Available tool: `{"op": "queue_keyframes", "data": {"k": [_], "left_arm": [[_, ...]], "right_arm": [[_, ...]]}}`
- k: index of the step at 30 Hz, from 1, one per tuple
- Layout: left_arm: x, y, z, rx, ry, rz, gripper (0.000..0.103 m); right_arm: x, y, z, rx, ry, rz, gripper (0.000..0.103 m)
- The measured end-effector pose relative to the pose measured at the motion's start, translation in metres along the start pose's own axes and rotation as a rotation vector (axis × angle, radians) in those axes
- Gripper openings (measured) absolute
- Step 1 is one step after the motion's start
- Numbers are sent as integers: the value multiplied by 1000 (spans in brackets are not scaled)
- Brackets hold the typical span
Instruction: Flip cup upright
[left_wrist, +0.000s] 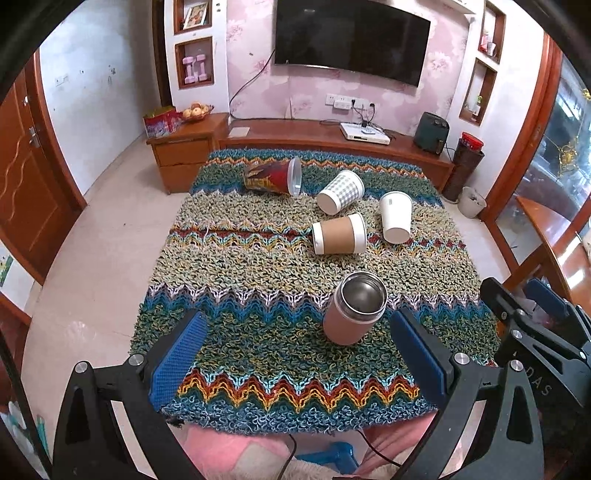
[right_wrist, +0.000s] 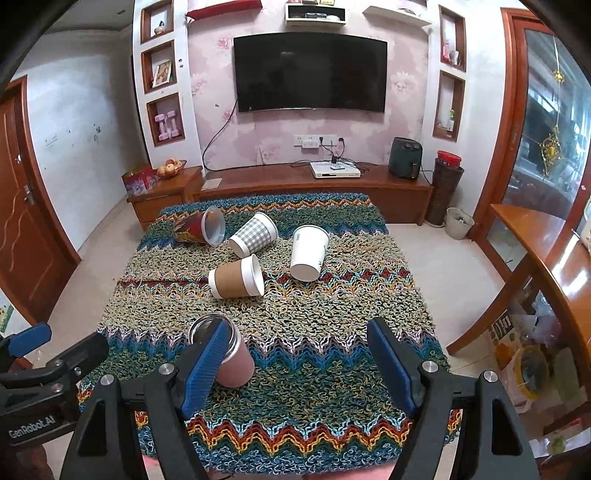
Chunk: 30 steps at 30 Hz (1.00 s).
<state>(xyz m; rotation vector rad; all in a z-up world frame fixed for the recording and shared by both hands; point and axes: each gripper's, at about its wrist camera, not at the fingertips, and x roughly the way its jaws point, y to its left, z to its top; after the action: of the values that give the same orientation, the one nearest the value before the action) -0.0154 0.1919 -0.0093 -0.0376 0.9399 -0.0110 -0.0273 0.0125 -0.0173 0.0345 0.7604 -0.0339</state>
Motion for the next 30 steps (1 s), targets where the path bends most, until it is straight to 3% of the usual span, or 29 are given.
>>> {"op": "queue_keyframes", "data": {"k": [30], "left_arm": [[-5,0,9,-10,-30,77,100]], "right_arm": [[-20,7,13,-12,-40,19,78]]}}
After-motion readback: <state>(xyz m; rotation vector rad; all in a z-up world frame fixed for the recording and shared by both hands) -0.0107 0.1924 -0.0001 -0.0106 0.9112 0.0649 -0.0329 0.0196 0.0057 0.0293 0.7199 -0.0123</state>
